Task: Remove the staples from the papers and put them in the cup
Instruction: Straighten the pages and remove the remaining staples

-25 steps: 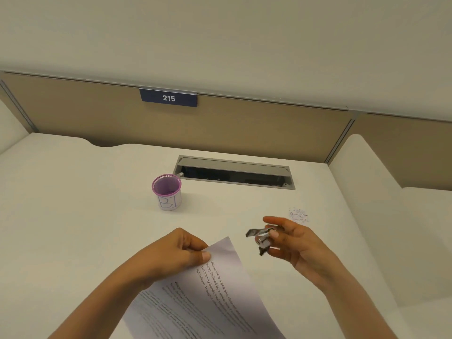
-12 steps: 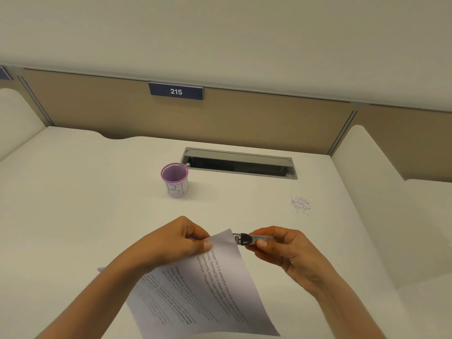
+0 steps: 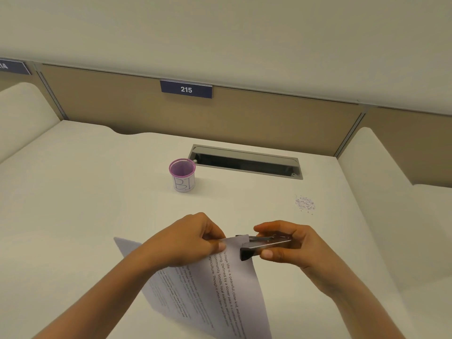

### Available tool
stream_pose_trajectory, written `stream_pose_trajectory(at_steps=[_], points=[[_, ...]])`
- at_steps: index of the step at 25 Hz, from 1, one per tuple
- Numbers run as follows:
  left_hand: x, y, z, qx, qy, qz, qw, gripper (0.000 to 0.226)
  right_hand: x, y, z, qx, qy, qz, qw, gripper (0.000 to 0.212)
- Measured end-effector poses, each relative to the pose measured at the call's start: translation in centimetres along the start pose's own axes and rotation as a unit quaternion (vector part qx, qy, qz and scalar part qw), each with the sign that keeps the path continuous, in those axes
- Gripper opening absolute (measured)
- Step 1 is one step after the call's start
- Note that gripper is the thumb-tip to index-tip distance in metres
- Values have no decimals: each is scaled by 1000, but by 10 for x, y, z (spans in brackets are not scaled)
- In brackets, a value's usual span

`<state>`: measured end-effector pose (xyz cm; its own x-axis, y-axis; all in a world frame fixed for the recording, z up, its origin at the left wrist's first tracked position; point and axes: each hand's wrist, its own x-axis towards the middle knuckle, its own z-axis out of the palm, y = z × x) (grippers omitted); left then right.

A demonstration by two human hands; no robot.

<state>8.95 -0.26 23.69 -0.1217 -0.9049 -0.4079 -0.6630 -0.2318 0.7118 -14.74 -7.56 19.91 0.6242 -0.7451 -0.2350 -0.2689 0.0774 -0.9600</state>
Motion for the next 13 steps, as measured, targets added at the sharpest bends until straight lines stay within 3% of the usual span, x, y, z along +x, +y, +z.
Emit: stream_pose_trajectory(at_steps=[6, 13], points=[[-5, 9, 6, 47, -3, 9, 999, 21, -5, -11, -1, -132, -66, -5, 989, 40], [-7, 9, 14, 52, -20, 16, 998, 20, -10, -26, 2, -330, -182, -35, 925, 30]])
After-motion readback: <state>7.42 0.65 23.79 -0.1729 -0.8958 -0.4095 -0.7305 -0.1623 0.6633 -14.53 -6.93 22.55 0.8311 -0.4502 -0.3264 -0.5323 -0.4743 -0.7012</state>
